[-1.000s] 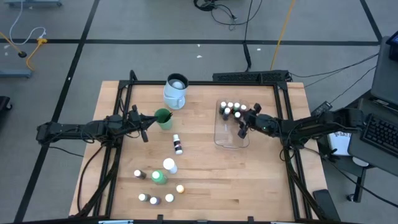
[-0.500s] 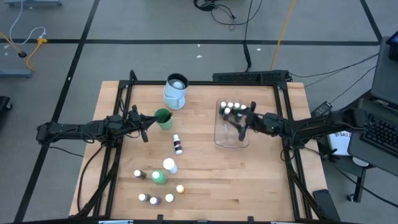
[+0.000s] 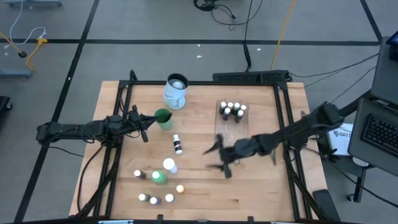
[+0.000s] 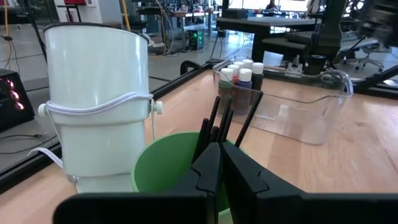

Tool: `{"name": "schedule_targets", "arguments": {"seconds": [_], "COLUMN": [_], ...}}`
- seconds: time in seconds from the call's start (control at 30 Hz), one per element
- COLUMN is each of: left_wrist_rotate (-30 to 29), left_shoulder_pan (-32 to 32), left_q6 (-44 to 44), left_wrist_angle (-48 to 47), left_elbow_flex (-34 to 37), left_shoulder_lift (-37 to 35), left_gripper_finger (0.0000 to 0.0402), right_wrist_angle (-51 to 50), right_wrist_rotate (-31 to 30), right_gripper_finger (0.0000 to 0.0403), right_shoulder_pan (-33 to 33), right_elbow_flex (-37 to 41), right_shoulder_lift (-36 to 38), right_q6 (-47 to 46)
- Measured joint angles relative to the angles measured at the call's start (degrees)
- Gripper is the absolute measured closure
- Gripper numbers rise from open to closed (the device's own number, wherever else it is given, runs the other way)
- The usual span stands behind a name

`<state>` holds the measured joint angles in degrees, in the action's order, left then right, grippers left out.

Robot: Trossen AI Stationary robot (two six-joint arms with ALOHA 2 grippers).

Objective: Pick & Place Paint Supplies
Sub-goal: Put the yellow paint bottle into the transparent bin

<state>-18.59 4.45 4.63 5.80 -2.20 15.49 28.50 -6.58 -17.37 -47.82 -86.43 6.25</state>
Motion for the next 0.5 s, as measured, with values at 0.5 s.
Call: {"name": "schedule_targets", "arguments": {"seconds": [0.5], "left_wrist_rotate": [0.26], "left_shoulder_pan": [0.01], "left_q6": [-0.85], "left_wrist_angle": [-1.64], "left_elbow_flex": [0.00], "left_shoulder_lift": [-0.01], "left_gripper_finger": [0.0382], "right_wrist_angle": [2.37], "right_wrist_rotate": [10.57], "right_gripper_finger": [0.0118], "right_shoulder_pan": [-2.53], "right_elbow_flex": [-25.30], "right_shoulder_lift": [-28.20], "right_q6": [-4.53]}}
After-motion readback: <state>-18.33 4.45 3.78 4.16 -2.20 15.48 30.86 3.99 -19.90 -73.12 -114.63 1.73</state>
